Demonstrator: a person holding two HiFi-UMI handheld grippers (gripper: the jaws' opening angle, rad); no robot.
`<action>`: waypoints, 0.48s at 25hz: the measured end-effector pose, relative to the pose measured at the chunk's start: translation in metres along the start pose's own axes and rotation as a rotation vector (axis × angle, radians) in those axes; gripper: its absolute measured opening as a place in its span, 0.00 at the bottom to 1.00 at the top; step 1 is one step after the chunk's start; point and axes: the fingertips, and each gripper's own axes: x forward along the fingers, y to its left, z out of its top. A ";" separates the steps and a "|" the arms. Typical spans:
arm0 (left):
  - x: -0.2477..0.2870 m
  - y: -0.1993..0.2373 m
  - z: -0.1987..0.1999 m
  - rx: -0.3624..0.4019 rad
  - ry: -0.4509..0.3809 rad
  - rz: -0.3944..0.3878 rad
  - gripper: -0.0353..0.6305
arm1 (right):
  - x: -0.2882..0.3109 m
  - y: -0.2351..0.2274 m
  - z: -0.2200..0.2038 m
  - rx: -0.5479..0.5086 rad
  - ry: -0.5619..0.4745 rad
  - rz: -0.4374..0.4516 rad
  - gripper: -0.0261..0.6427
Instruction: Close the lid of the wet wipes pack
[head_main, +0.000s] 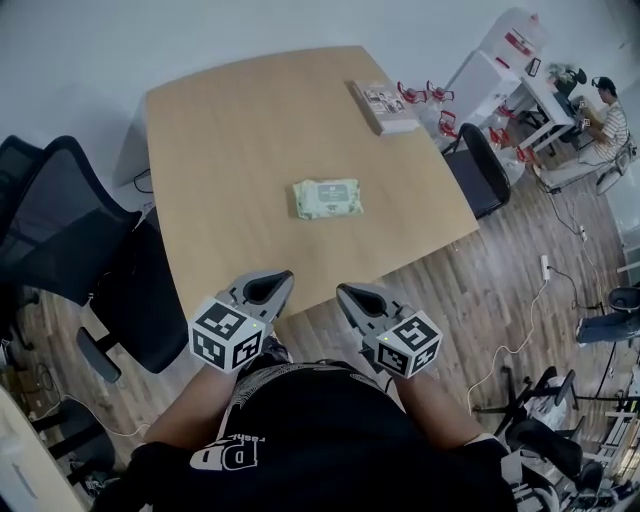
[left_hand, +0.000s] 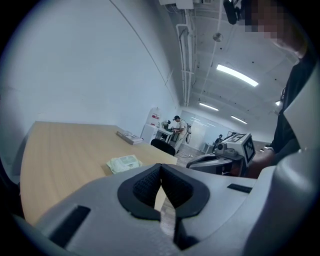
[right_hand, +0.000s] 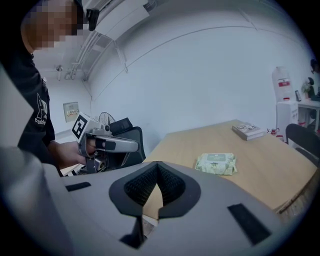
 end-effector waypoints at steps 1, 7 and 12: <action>0.001 -0.011 -0.002 -0.002 0.000 -0.004 0.08 | -0.010 0.002 -0.002 -0.001 -0.010 -0.003 0.05; -0.011 -0.066 -0.022 -0.018 0.002 -0.015 0.08 | -0.060 0.020 -0.018 -0.003 -0.065 -0.018 0.05; -0.025 -0.102 -0.043 0.014 0.032 0.000 0.08 | -0.089 0.038 -0.030 0.007 -0.097 -0.007 0.05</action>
